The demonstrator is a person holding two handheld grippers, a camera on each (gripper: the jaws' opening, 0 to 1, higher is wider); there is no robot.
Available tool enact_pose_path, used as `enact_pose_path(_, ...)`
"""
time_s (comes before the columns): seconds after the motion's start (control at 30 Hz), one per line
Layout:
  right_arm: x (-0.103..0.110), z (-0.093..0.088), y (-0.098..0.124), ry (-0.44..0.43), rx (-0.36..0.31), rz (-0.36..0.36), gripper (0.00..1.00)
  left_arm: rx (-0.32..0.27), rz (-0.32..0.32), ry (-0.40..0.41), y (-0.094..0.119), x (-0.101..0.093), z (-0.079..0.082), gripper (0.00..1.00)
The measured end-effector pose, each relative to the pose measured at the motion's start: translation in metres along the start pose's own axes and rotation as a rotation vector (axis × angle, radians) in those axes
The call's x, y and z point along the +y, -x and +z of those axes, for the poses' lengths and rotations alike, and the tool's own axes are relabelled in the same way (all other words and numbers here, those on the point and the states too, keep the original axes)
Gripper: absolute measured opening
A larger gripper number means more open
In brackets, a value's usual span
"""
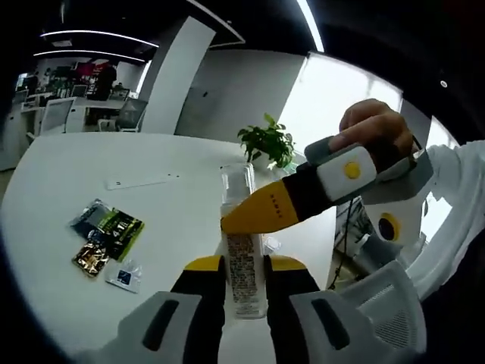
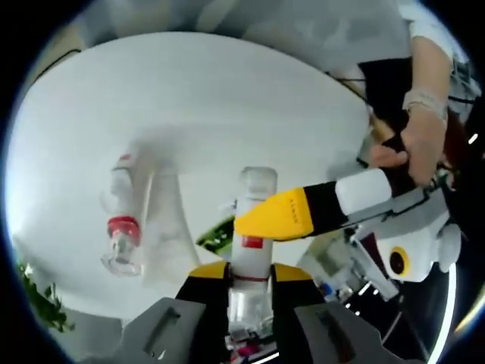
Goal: Arrange the skincare products in the storage area until every visible bottle or jar stands upright without overlapping.
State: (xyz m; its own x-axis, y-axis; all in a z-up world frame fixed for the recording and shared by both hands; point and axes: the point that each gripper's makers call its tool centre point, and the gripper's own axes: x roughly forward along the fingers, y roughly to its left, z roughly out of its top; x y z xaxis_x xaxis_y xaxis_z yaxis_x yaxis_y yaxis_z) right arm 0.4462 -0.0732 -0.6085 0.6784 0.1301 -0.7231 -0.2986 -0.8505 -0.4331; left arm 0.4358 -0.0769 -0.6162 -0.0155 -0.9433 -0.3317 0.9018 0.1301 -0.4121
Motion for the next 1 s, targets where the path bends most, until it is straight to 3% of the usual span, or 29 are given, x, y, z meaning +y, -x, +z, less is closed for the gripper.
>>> enact_pose_path(0.27,0.004,-0.002,-0.002,0.022,0.008,-0.007,0.25,-0.014,0.003,0.046,0.003,0.006,0.002,0.13)
enact_pose_path(0.53,-0.001,-0.003,0.000,-0.001,0.002,-0.048,0.23,-0.026,-0.005,0.065,0.004,0.006,0.004,0.13)
enact_pose_path(0.77,0.003,-0.008,0.001,-0.027,0.015,-0.053,0.27,-0.021,0.001,0.066,0.004,0.008,0.002,0.14)
enact_pose_path(1.0,0.002,-0.023,0.013,-0.141,0.022,-0.087,0.26,-0.024,0.010,0.074,0.007,0.012,0.000,0.14)
